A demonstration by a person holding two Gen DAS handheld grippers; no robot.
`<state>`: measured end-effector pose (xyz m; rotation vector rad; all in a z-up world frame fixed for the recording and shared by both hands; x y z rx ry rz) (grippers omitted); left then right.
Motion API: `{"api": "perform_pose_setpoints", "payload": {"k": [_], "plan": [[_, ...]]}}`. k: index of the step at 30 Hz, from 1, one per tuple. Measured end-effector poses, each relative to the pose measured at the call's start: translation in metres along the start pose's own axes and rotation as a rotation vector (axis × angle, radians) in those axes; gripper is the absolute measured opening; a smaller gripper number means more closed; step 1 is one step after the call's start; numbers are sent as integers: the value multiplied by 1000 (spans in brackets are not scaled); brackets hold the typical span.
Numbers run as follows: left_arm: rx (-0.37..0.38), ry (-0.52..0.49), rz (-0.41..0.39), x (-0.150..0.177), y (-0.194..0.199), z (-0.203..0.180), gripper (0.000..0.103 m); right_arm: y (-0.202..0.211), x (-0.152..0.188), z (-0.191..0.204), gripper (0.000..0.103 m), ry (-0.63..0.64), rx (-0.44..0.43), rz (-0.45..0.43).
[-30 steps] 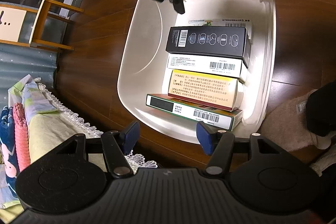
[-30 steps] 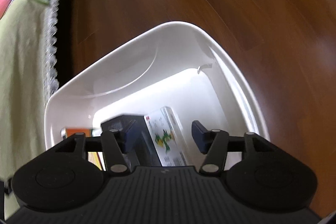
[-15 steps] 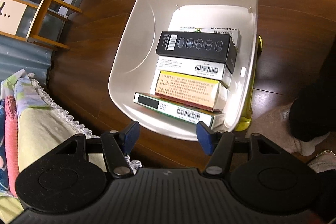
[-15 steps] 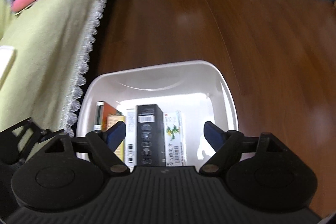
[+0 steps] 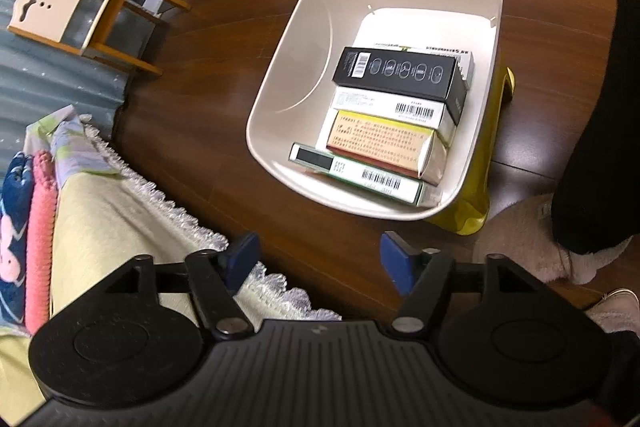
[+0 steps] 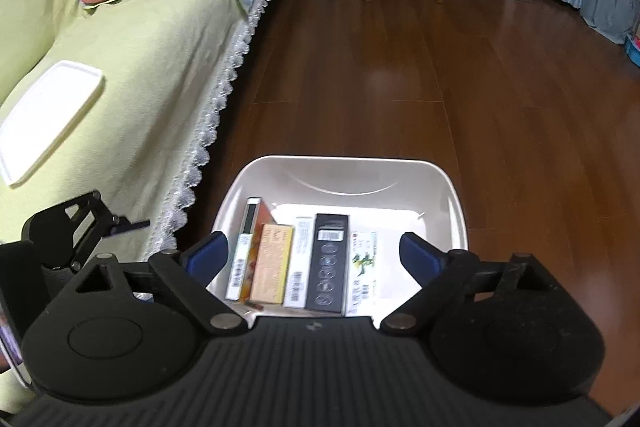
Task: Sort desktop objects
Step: 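Move both tools away from the bin toward the sofa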
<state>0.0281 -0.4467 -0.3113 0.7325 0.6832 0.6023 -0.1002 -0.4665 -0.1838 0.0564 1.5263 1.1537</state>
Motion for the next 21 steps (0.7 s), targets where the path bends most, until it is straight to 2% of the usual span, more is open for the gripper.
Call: {"api": "perform_pose_setpoints", "payload": {"k": [8, 11, 15, 21], "plan": [[-20, 96, 6, 27, 37, 2, 80, 9, -3, 42, 94, 55, -64, -34], [-82, 124, -10, 35, 53, 10, 80, 11, -3, 57, 94, 98, -75, -52], [-164, 215, -43, 40, 72, 26, 80, 20, -2, 68, 94, 100, -113, -69], [-195, 241, -16, 47, 84, 24, 80, 28, 0, 77, 94, 99, -147, -92]]}}
Point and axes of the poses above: each gripper's, at about its wrist camera, not at the fingertips, and y roughly against the way its jaws point, z to its left, x to its underside, the point moved 8 cm from there along -y, roughly the way its jaws point, and after that the axes turned 13 degrees about -z, right-handed, at the moved point
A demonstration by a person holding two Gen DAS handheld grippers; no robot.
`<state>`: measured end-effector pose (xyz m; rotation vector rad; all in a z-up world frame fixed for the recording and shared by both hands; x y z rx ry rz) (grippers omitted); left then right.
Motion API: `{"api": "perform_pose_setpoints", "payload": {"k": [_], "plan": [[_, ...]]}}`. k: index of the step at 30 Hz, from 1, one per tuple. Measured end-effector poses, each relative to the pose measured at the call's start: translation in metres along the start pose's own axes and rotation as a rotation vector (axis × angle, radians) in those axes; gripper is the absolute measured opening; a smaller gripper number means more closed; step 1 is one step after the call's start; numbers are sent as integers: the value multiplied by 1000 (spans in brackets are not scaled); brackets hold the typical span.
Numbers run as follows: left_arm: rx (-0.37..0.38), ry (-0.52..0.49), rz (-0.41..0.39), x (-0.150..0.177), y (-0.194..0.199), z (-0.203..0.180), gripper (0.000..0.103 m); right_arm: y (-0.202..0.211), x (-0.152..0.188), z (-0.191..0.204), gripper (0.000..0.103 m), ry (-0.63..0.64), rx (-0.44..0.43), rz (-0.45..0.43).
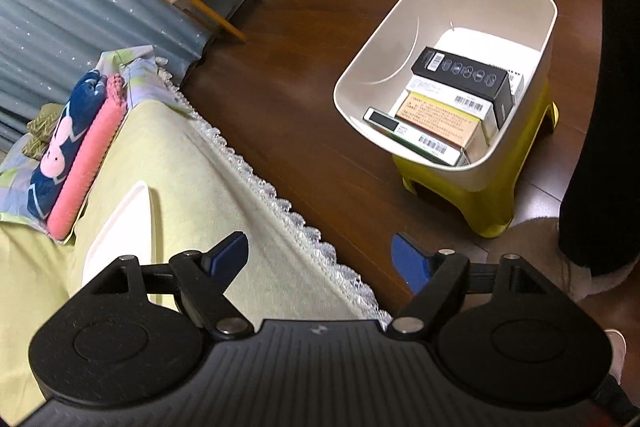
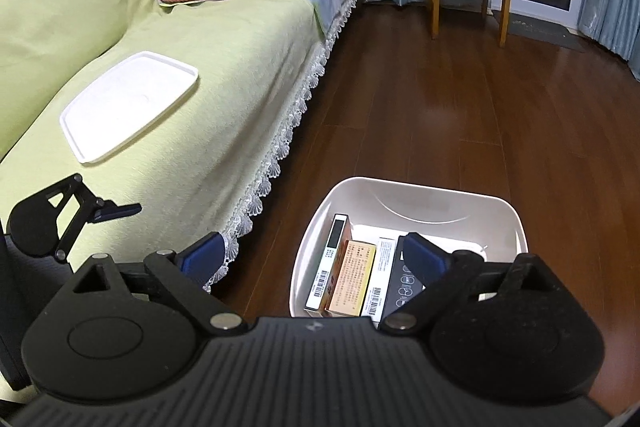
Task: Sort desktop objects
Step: 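Move both tools away from the bin toward the sofa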
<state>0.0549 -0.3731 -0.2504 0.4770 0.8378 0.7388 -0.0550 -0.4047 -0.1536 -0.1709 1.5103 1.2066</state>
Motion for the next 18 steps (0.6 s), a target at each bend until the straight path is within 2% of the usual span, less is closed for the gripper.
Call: {"api": "perform_pose_setpoints", "payload": {"k": [4, 7, 13, 18], "plan": [[-13, 6, 14, 1, 11, -1, 80, 4, 1, 1, 94, -13, -10, -4], [-51, 24, 18, 3, 26, 5, 80, 6, 3, 5, 94, -26, -28, 0], [-161, 198, 9, 19, 67, 38, 83, 10, 6, 28, 94, -14, -75, -5], [-268, 356, 30, 55, 107, 61, 86, 15, 10, 63, 94, 19, -136, -16]]}}
Point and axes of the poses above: each gripper's, at about its wrist camera, not at the fingertips, and y roughly against the way its jaws point, z to its left, x to its underside, the point moved 8 cm from there along -y, roughly the way its jaws point, and after that the axes turned 13 degrees about -z, right-handed, at the moved point
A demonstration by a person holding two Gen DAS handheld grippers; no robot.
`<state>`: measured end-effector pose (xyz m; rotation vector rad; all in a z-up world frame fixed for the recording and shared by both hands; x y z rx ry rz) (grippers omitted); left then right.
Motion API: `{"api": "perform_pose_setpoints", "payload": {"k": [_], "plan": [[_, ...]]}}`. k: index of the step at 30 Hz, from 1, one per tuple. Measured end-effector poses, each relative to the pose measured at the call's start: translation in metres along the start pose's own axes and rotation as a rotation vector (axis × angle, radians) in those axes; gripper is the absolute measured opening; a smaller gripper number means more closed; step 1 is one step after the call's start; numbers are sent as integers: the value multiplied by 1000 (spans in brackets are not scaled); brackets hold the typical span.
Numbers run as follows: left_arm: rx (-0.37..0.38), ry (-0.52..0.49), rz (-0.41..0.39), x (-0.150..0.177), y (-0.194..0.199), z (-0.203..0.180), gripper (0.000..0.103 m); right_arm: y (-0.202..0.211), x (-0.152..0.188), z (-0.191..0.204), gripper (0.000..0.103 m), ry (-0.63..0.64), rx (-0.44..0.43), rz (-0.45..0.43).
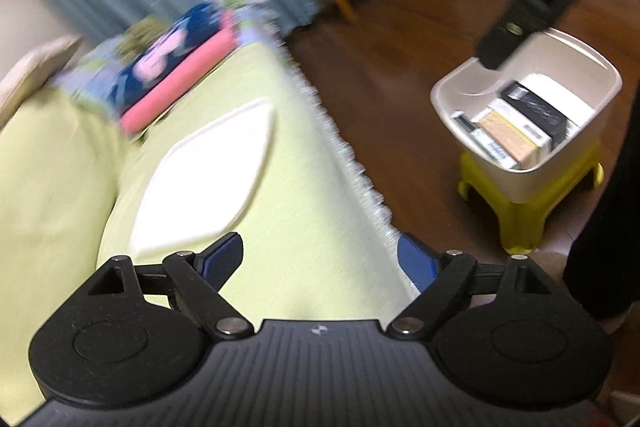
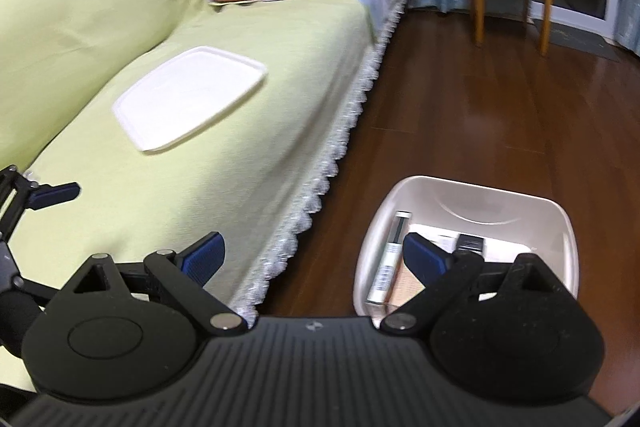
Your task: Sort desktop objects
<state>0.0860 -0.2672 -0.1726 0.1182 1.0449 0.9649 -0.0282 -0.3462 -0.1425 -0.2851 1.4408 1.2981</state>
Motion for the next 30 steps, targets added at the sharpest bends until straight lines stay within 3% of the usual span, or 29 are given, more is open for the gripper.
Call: {"api": "perform_pose_setpoints", "payload": {"k": [8, 16, 25, 30], "plan": [[-193, 211, 73, 73, 49, 70, 95, 0, 10, 70, 94, 78, -119, -4], [-363, 321, 134, 144, 92, 131, 102, -3, 22, 161, 95, 143, -343, -43], [-478, 371, 190, 200, 133, 171, 102, -16, 30, 276, 94, 263, -567, -105], [-507, 398, 198, 214, 151, 185, 102, -29, 27, 327, 94, 340, -627, -140]]}}
Point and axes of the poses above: each gripper's, at about its wrist camera, not at the fingertips, and y roughly against the way its jaws point, z to its left, x to its underside, the point moved 8 cm from there along -y, roughly the way its jaws point, and after that the axes turned 13 degrees about -z, right-handed, at the moved point
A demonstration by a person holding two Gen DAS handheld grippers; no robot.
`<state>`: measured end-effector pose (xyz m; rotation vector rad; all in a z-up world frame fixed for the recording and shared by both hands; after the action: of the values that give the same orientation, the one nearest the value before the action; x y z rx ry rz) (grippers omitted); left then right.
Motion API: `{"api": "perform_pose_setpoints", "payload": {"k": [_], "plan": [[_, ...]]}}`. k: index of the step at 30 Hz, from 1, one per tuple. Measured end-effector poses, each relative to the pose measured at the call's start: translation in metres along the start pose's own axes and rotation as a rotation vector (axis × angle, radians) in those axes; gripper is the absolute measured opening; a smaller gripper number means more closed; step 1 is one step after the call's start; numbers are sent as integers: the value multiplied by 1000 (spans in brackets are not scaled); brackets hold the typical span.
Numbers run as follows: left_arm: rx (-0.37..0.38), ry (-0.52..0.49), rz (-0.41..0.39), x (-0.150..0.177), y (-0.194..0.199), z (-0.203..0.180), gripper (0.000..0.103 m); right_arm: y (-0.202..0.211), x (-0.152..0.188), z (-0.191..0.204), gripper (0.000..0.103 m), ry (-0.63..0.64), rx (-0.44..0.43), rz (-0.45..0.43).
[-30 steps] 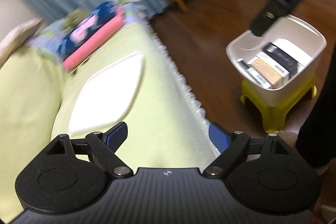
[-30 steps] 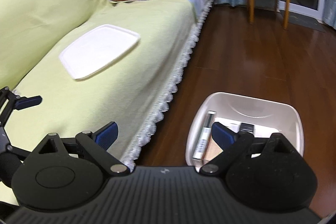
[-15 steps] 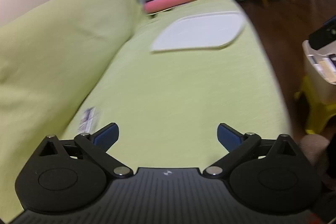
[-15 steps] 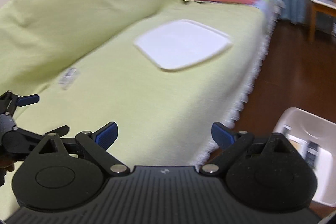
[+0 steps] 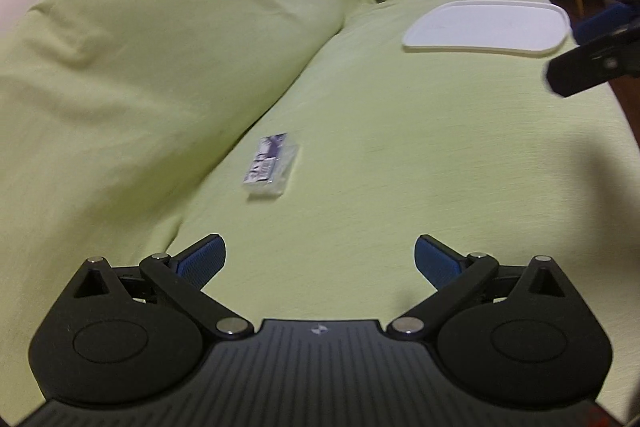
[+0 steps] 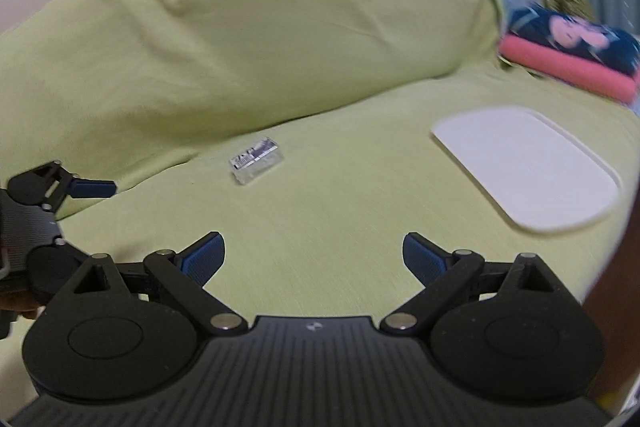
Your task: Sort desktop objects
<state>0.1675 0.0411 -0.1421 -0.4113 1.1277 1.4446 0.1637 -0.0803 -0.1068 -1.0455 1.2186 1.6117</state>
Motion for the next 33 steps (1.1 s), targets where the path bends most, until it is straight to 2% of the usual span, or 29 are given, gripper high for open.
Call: {"api": "perform_pose_setpoints", "payload": {"k": [7, 14, 20, 26, 33], "plan": [[-20, 0, 18, -3, -16, 7, 102, -51, 0, 16, 94, 35, -32, 23], [-6, 16, 43, 0, -33, 11, 102, -84, 11, 8, 94, 42, 0, 93], [7, 10, 58, 1, -49, 11, 102, -92, 13, 1, 94, 28, 13, 106], [37, 20, 52, -1, -59, 9, 102, -93, 23, -4, 94, 19, 14, 156], [48, 16, 56, -3, -67, 12, 101, -92, 23, -8, 94, 23, 18, 165]]}}
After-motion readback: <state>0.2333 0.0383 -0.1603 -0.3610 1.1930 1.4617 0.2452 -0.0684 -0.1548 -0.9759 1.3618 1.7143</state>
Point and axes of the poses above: each gripper's, at about its wrist camera, not at the fingertips, and y roughly against the way its jaws point, z to its left, x to its underside, the point moved 8 cm from there along -y, roughly the way its jaws point, and after that the axes turned 13 degrees about -z, right-handed, at the moved point
